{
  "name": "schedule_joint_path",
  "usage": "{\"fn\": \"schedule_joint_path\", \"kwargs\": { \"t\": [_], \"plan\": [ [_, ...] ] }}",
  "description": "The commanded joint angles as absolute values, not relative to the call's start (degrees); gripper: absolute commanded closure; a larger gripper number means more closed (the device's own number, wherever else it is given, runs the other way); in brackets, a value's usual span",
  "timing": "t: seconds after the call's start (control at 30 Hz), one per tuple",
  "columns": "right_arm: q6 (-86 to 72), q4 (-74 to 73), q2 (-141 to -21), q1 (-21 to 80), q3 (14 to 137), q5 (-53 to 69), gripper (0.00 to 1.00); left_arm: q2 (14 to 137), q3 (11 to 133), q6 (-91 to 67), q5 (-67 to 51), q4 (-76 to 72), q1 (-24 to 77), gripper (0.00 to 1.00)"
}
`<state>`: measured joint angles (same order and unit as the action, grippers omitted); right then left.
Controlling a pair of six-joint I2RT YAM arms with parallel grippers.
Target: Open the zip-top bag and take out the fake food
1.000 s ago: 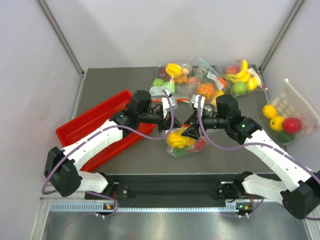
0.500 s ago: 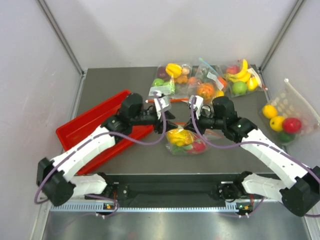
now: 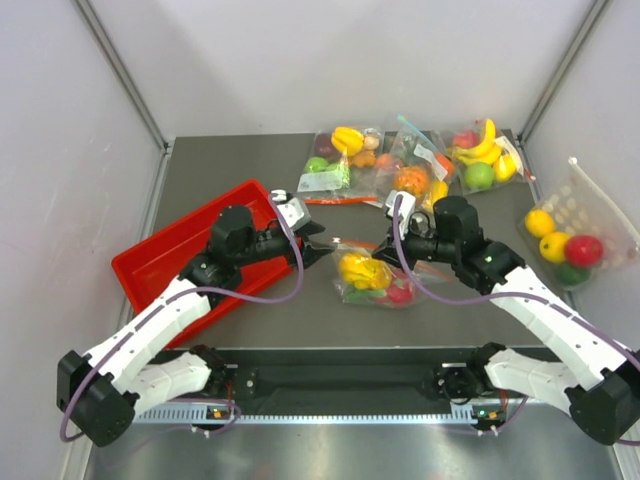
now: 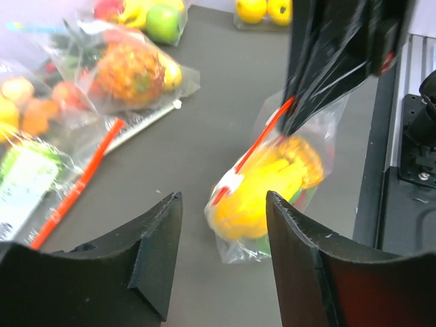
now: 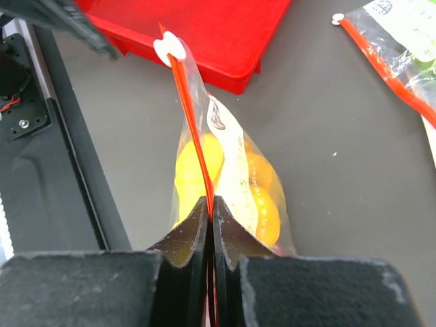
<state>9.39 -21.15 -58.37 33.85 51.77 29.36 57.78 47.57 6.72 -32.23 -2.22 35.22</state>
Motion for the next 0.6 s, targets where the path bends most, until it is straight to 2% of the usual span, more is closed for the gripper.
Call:
{"fn": "schedule_joint_path", "kwargs": {
  "t": [0.0, 0.13, 0.27, 0.57],
  "plan": [
    [8.26, -18.81, -54.76, 34.28, 53.0, 30.94, 1.0, 57.13, 45.88, 3.96, -37.08, -8.08, 32.18, 0.43],
    [8.26, -20.13, -54.05, 34.28, 54.49, 32.42, 1.0, 55.46, 43.07, 0.09, -43.93, -15.37, 30.32, 0.43],
    [7.74, -19.86, -53.53, 34.19, 55.28, 35.06, 1.0, 58.97, 43.33, -3.34, -49.64, -17.66, 30.06, 0.43],
    [6.33, -18.28, -53.52, 34.28, 55.46, 35.86, 1.0, 63.28, 42.37, -8.96, -55.81, -24.61, 30.23, 0.46]
  ]
}}
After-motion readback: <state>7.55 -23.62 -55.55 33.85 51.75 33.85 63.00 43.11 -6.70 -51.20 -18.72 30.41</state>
